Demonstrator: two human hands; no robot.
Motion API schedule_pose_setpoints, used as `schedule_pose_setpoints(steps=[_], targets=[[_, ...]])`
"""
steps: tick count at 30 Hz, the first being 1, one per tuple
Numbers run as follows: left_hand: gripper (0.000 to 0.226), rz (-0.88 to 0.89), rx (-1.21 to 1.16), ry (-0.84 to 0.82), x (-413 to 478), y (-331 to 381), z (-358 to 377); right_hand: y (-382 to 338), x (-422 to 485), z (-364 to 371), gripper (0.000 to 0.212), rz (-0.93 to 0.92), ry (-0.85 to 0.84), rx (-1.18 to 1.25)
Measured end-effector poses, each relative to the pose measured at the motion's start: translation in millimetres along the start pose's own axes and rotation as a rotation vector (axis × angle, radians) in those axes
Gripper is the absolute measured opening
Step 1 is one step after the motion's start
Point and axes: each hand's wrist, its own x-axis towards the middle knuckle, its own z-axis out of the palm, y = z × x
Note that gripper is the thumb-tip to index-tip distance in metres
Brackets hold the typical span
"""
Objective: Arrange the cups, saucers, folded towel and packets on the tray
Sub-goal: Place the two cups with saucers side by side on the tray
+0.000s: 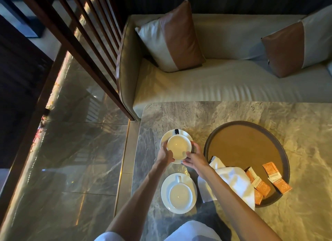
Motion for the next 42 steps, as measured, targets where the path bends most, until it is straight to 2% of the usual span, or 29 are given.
schedule_pose_setpoints(steps=[15,23,25,28,31,33,35,38,42], targets=[[0.046,-0.026,-0.088,0.099,2,-5,4,6,-3,-11,0.055,-0.084,-0.059,-0.083],[0.046,-0.069,-0.156,0.045,0,-4,1,8,-2,-12,0.051,-0.104,-0.061,-0.093],[0.052,-0.063,-0.158,0.027,-4,-2,0,8,-3,-13,0.047,-0.105,-0.070,-0.095],[0.071,-0.041,-0.014,0.028,-9,2,-3,7,-4,-15,0.037,-0.096,-0.069,-0.091],[0.059,-0.021,0.181,0.118,-10,1,-6,8,-2,-19,0.032,-0.158,0.070,-0.156],[0.044,0.014,0.308,0.258,-8,-2,-8,9,0,-20,0.039,-0.227,0.181,-0.196],[0.046,0.041,0.373,0.353,-4,-3,-12,6,2,-20,0.046,-0.263,0.212,-0.231],[0.063,-0.026,0.349,0.268,3,-3,-18,-3,7,-19,0.060,-0.218,0.148,-0.252],[0.071,-0.020,0.025,0.045,13,-10,-24,-7,15,-20,0.065,-0.129,0.049,-0.168]])
